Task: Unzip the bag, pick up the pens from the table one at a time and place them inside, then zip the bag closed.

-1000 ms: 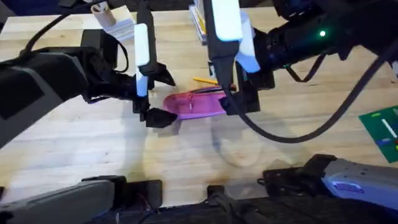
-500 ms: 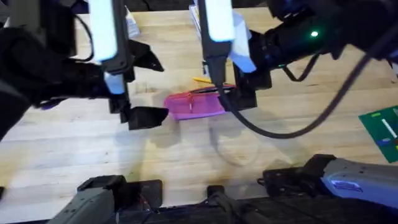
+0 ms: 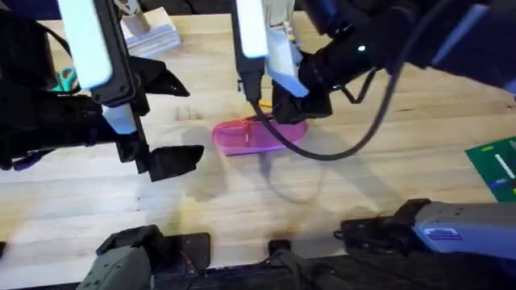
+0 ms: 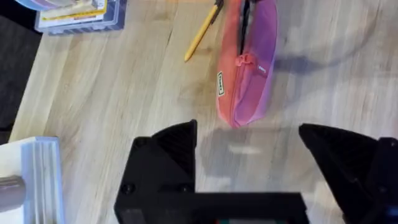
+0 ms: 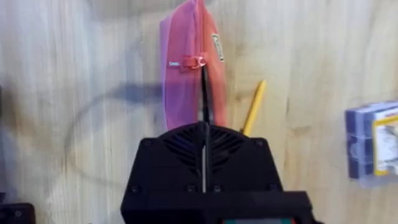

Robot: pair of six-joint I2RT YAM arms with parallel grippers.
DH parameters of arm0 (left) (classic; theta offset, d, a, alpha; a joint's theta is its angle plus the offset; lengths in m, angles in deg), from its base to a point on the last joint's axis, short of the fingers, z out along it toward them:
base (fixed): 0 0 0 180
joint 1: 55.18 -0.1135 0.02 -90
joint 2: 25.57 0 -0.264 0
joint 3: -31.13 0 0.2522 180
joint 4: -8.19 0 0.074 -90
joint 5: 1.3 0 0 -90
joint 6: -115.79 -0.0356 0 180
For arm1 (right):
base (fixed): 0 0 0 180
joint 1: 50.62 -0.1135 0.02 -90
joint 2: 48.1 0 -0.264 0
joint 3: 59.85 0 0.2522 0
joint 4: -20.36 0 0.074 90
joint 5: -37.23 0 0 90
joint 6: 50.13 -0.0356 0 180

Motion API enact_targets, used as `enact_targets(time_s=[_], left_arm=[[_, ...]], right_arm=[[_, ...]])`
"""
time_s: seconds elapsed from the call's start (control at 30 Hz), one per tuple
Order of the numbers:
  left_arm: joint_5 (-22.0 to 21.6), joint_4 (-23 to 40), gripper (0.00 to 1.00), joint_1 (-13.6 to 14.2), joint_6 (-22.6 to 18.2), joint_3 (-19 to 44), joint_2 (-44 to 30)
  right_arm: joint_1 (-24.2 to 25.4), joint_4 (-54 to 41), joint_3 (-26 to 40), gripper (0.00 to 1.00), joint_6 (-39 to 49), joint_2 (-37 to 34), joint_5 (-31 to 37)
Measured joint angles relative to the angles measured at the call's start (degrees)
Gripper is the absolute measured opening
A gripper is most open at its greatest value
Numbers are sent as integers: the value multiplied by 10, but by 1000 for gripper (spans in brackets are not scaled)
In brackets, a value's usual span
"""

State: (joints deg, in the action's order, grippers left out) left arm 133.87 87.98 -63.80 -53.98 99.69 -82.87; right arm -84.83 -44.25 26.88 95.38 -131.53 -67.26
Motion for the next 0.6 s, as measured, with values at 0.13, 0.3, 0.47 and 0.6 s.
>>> enact_targets(time_s=[0.13, 0.3, 0.47, 0.6], left_arm=[[0, 0, 993, 0, 0, 0, 0], [0, 2, 993, 0, 0, 0, 0], [0, 2, 993, 0, 0, 0, 0], [0, 2, 993, 0, 0, 0, 0]], right_arm=[[0, 1, 0, 32, 0, -31, -4], [0, 10, 0, 32, 0, -62, -6], [0, 37, 0, 30, 0, -69, -6], [0, 50, 0, 30, 0, -69, -8]])
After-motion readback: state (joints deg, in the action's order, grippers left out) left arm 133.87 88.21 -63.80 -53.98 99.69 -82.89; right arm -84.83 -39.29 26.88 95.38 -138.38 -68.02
